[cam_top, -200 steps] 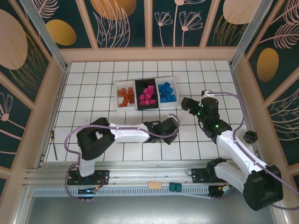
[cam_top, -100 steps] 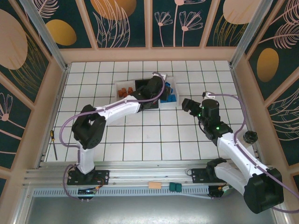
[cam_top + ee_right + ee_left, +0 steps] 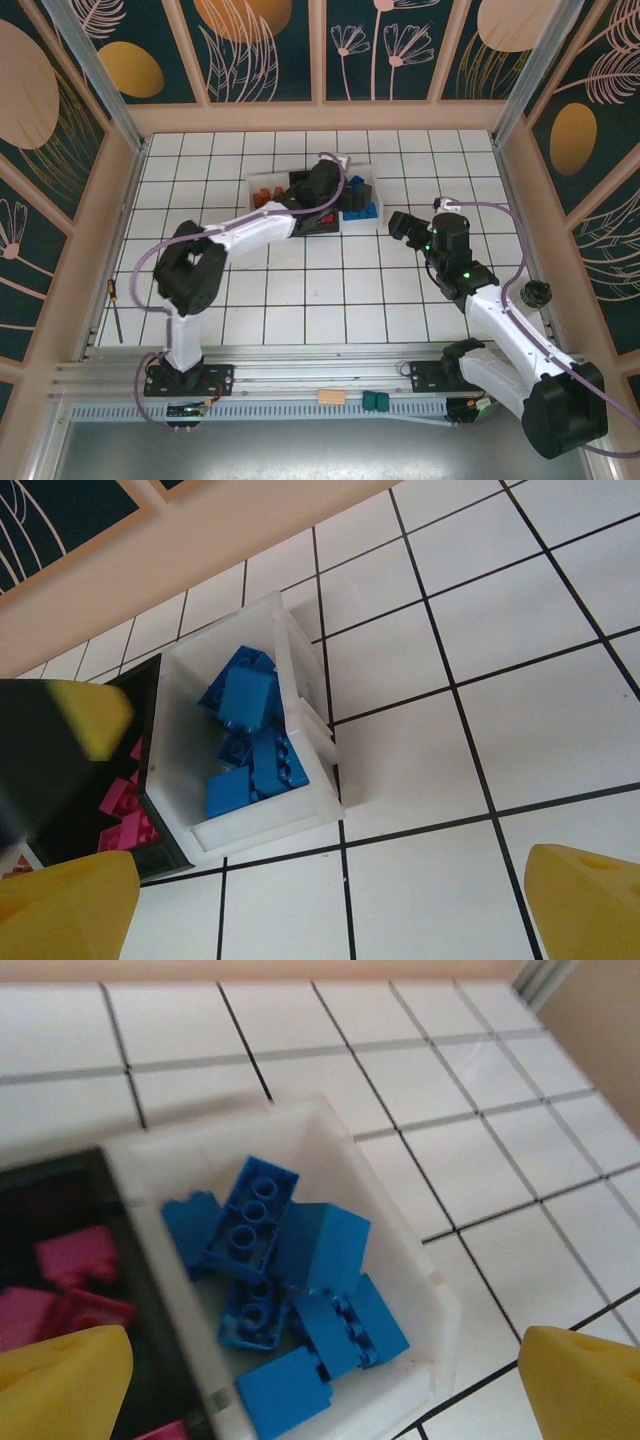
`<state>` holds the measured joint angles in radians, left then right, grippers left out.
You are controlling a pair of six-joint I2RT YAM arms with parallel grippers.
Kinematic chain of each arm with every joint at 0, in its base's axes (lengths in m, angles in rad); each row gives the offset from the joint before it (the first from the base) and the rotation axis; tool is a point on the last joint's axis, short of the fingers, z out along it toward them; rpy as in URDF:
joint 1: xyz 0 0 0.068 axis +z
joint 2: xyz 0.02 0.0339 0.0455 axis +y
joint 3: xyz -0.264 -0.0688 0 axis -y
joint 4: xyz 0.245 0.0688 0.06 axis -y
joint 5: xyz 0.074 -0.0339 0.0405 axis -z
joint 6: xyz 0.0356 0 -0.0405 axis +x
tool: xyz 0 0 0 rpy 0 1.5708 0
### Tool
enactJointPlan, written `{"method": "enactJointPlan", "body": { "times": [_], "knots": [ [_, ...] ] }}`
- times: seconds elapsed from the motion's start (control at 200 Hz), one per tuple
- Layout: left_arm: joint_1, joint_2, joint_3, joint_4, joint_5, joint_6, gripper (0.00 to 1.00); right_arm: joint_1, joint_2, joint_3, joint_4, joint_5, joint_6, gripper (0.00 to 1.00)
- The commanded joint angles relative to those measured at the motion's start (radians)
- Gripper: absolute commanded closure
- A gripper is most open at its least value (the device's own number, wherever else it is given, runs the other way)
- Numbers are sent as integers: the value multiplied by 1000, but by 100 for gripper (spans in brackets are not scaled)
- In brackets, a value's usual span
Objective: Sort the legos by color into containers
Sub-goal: Place the lego in the container, then reset both arms
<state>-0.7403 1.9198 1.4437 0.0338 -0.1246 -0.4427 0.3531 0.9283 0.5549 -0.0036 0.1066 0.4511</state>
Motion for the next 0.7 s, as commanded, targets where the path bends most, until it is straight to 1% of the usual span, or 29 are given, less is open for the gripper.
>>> {"method": "enactJointPlan", "body": {
  "times": [0.0,0.095,0.175,0.27,0.32,0.4,0.455,0.495,0.536,0.616,0.696],
  "knots": [
    [17,-216,-99,118,-100,3,1,-4,17,23,39,-8,-10,1],
    [19,-361,-254,186,-288,60,2,0,43,24,70,-5,-18,1],
    [19,-459,-371,237,-445,119,1,-2,52,22,89,34,-2,1],
    [22,-549,-477,285,-578,201,1,-2,60,23,110,71,-1,1],
    [35,-590,-532,309,-603,263,1,-1,64,28,114,97,0,1],
    [70,-663,-633,411,-647,356,1,-2,71,39,116,135,4,1],
    [120,-714,-685,445,-625,367,1,-3,73,40,125,154,8,1],
    [177,-741,-714,459,-601,361,2,-4,72,41,131,170,15,1],
    [220,-761,-745,488,-613,358,1,-3,70,39,139,185,15,1],
    [284,-765,-805,573,-615,410,2,-5,65,29,172,203,1,1],
    [347,-694,-816,599,-606,451,2,-8,63,19,208,216,-19,1]
  ]
}}
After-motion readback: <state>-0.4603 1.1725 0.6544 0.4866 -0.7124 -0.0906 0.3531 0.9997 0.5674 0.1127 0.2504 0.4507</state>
